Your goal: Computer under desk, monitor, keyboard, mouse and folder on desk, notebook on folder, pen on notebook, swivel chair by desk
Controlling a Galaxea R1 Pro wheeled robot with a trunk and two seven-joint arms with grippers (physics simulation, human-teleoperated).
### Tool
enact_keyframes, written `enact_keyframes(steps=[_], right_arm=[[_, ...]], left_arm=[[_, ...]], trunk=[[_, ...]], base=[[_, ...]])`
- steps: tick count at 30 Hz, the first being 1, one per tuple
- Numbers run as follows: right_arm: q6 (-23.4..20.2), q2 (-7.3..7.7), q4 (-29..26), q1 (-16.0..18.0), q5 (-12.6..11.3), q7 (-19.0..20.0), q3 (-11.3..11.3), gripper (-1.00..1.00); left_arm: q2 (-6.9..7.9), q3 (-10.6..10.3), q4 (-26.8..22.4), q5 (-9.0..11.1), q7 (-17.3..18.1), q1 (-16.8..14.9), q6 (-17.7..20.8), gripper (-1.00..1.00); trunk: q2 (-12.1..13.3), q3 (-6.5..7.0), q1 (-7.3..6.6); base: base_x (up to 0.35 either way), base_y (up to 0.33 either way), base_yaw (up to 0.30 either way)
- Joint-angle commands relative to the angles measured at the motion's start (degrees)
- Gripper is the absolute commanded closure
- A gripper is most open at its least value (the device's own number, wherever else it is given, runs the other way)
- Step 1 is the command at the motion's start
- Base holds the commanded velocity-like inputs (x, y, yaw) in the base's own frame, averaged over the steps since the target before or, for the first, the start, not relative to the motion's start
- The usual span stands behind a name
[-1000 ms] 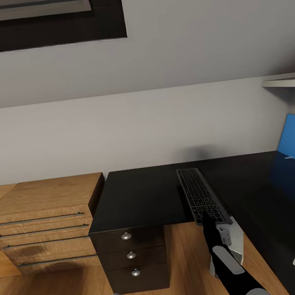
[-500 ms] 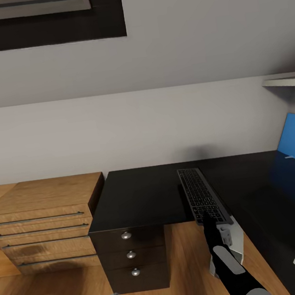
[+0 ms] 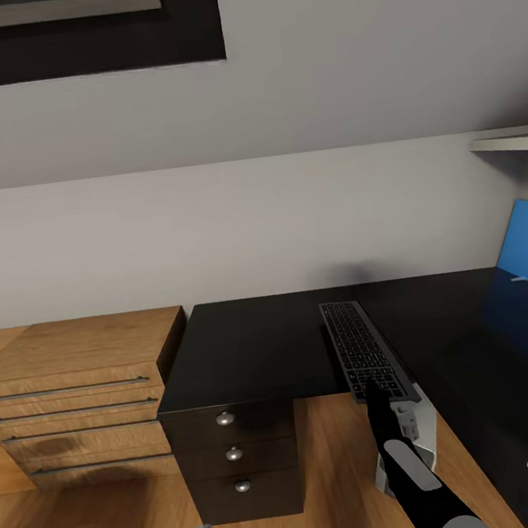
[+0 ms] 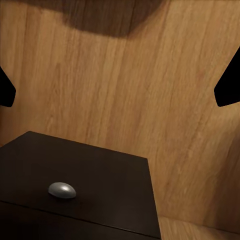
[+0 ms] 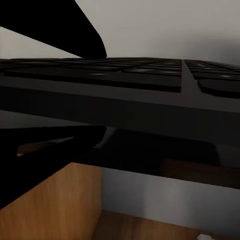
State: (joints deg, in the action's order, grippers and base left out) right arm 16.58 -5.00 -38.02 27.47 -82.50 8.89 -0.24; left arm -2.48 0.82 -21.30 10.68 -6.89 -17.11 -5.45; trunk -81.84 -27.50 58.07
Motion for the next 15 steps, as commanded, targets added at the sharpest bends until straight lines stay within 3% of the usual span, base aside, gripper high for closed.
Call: enact_keyframes(steps=[1, 15], right_arm=[[0.11, -0.02, 0.05, 0.04, -0.6, 0.43, -0.02, 1.0], [0.11, -0.01, 0.05, 0.04, -0.51, 0.44, 0.0, 1.0]], left_arm=[[-0.02, 0.07, 0.03, 0.35, -0.05, -0.03, -0.19, -1.0], [0.02, 0.14, 0.11, 0.4, -0.18, -0.03, -0.31, -1.0]], trunk=[[-0.03, -0.06, 0.0], [-0.03, -0.06, 0.0]], base=[[0.0, 0.0, 0.0], [-0.003, 0.0, 0.0]])
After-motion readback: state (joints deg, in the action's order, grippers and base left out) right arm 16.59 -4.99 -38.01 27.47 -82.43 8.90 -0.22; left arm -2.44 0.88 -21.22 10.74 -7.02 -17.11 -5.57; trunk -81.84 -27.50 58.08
